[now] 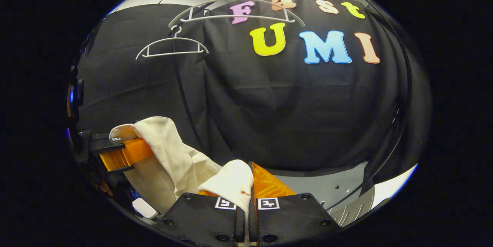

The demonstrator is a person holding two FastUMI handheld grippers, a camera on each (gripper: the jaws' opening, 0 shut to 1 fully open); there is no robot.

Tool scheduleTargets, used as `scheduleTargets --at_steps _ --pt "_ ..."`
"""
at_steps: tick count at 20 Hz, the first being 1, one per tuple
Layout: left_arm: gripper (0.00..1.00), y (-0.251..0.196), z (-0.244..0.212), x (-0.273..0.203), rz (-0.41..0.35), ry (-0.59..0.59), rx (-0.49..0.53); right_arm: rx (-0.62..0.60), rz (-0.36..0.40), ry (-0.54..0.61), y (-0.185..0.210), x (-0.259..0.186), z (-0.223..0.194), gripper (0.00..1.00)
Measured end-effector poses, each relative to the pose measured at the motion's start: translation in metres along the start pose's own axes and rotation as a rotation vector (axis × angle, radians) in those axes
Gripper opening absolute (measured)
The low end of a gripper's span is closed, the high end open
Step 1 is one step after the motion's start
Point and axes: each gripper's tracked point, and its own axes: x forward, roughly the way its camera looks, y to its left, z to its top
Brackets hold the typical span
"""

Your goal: Grasp the clothes on the hanger with both hands and then place them into the laundry hamper below.

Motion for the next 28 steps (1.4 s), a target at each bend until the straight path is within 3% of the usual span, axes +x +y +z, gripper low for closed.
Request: scheduleTargets --at_steps 12,18,24,25,26,28 --pt "0.03 0.007 -0.153 0.037 0.022 0.256 0.032 -0.041 -0.005 0.178 0.005 0.050 -0.096 0.07" --pt "0.04 0.013 -0.229 0.043 0.027 0.419 0.046 -0.064 -0.032 0.330 -0.004 0.071 -0.160 0.07" --pt "0.05 0.021 -0.263 0.039 0.043 0.512 0.019 -0.059 -0.035 0.411 -0.003 0.068 -0.182 0.14" --pt "0.11 0.022 -0.262 0.039 0.042 0.508 0.012 -0.055 -0.032 0.410 -0.003 0.067 -0.183 0.29" --pt "0.28 0.022 -0.259 0.038 0.045 0.497 0.008 -0.048 -0.022 0.394 -0.002 0.066 -0.177 0.35" --pt "0.62 0.024 -0.251 0.036 0.060 0.474 0.022 -0.048 -0.008 0.367 -0.001 0.065 -0.167 0.72"
